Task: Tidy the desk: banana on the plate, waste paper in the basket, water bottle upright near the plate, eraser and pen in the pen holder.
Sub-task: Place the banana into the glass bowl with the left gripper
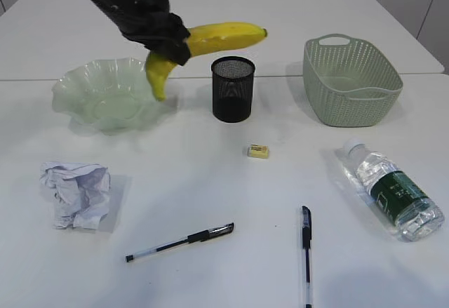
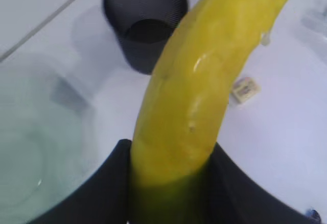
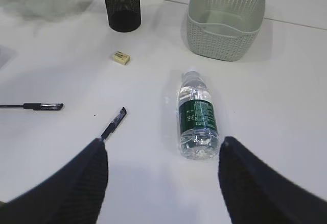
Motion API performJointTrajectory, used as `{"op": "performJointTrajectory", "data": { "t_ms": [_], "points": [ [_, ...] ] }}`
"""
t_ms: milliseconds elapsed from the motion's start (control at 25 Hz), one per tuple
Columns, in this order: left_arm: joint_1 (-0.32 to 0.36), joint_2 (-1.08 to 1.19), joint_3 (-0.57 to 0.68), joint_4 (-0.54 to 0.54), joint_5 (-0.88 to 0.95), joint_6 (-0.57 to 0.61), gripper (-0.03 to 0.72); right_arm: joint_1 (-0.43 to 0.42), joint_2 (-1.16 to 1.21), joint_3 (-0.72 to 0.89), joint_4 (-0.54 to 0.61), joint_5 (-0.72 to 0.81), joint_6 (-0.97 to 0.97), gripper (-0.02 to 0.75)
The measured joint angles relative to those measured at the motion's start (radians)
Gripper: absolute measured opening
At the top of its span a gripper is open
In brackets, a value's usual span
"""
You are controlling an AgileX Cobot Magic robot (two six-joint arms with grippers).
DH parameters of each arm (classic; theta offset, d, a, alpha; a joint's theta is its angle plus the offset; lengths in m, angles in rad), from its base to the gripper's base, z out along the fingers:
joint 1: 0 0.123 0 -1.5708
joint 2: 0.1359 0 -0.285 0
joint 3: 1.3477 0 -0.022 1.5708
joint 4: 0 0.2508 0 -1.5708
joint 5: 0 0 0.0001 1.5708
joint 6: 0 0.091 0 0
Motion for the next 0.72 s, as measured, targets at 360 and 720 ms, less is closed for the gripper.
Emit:
{"op": "performJointTrajectory", "data": {
  "t_ms": [360,720],
  "points": [
    [0.186,0.002,0.0,0.0,-0.079,-0.058,0.255,0.0,0.0,0.0,-0.002,0.0,0.0,0.502],
    [0.273,0.122,0.0,0.0,-0.166,-0.103,0.254,0.0,0.0,0.0,-0.002,0.0,0.0,0.502]
  ]
}}
